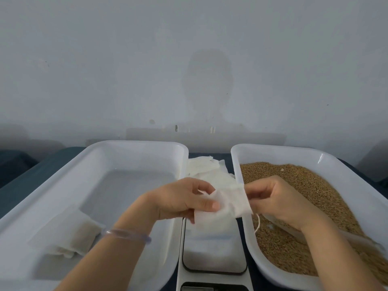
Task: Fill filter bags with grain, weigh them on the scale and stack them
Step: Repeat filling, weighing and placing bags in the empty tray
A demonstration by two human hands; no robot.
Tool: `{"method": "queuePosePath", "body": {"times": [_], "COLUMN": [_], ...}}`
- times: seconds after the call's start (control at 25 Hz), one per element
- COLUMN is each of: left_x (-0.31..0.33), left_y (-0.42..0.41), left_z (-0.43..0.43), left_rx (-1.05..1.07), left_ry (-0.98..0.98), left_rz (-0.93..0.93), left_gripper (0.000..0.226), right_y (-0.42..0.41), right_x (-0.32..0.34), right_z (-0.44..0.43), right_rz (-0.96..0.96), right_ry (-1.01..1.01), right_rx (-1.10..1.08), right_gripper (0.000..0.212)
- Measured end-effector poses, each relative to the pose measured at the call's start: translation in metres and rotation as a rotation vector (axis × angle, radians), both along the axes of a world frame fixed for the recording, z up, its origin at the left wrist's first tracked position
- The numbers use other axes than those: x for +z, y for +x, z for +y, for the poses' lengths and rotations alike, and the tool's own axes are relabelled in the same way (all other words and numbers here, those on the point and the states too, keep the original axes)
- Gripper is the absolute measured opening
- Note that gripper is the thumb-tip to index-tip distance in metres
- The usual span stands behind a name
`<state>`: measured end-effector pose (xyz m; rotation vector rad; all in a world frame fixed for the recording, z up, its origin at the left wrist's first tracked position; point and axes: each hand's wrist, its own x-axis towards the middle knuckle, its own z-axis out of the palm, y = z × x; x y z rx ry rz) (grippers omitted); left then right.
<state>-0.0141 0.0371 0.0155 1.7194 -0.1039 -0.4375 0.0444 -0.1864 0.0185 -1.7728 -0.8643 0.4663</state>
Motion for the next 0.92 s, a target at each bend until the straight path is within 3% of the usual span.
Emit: {"method": "queuePosePath", "body": {"times": [0.12,0.16,0.24,0.28,0.36,0.44,0.52,0.64,0.72,0.92], "left_x": [-0.001,0.000,-0.003,-0.005,-0.012,-0.014,-0.013,-0.008,-0.006,-0.010], "left_y": [0.001,-0.002,-0.003,-0.002,0.005,0.009,0.010,0.003,0.000,0.001], "left_z": [-0.005,-0.010,-0.022,-0.029,-0.039,-0.041,-0.037,-0.031,-0.030,-0.030], "left_rx": [0.303,0.276,0.106,0.041,0.036,0.102,0.106,-0.052,-0.146,-0.275], "left_ry": [0.301,0.401,0.640,0.756,0.848,0.777,0.619,0.272,0.102,-0.052], "left_rz": [-0.470,-0.573,-0.603,-0.563,-0.497,-0.473,-0.416,-0.264,-0.174,-0.046], "left_gripper": [0.067,0.084,0.114,0.116,0.094,0.052,0.020,0.021,0.022,0.013], "right_y": [0.001,0.001,-0.002,-0.006,-0.009,-0.008,-0.008,-0.010,-0.011,-0.009], "right_x": [-0.002,-0.005,-0.012,-0.013,-0.016,-0.019,-0.020,-0.021,-0.019,-0.023], "right_z": [-0.002,0.000,0.008,0.013,0.019,0.019,0.019,0.016,0.014,0.017], "right_rz": [-0.052,-0.102,-0.177,-0.199,-0.250,-0.254,-0.267,-0.430,-0.396,-0.268], "right_ry": [-0.064,-0.117,-0.174,-0.170,-0.109,-0.026,0.025,0.088,0.153,0.007], "right_rx": [-0.219,-0.248,-0.228,-0.221,-0.210,-0.183,-0.119,-0.101,-0.055,0.061], "right_gripper": [0.008,0.007,0.009,0.008,0.015,0.030,0.018,0.016,0.016,0.015]}}
